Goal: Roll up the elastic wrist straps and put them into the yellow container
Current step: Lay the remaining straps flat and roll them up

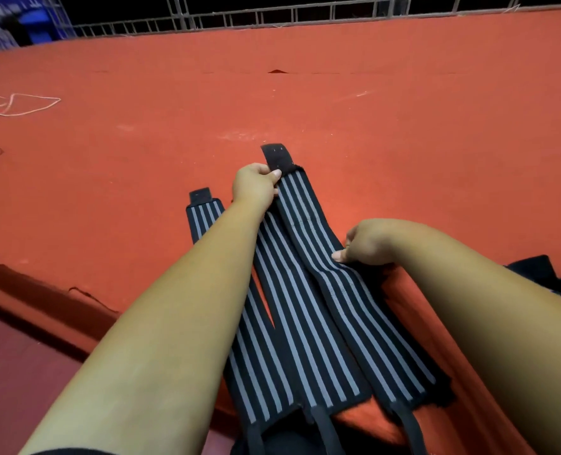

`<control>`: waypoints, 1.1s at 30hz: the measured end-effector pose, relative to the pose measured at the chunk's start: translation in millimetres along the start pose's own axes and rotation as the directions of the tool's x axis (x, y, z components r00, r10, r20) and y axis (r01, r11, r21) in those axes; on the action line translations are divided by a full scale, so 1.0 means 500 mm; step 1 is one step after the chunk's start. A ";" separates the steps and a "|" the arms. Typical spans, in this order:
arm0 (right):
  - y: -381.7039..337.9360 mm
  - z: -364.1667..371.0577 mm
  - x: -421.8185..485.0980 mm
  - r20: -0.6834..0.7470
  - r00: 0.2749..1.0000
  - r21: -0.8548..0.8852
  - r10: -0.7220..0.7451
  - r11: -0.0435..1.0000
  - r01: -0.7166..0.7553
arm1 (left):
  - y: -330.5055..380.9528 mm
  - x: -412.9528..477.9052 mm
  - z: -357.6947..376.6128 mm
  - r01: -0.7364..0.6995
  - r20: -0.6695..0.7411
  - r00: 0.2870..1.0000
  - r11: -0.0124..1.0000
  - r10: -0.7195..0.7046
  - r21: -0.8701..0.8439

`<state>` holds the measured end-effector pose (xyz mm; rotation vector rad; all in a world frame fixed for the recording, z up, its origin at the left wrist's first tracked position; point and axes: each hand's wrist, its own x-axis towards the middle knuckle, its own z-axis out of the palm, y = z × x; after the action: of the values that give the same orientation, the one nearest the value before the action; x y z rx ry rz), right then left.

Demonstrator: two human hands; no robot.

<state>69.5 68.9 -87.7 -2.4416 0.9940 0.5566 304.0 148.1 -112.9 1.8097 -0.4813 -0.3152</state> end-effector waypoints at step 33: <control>-0.072 -0.032 0.010 0.082 0.972 -0.038 0.221 0.975 -0.218 | -0.044 0.046 0.038 0.111 -0.187 0.980 0.956 -0.061 0.272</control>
<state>102.0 81.1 -68.3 -2.3254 1.2365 0.7480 319.2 126.4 -138.4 2.1188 -0.3340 -0.1472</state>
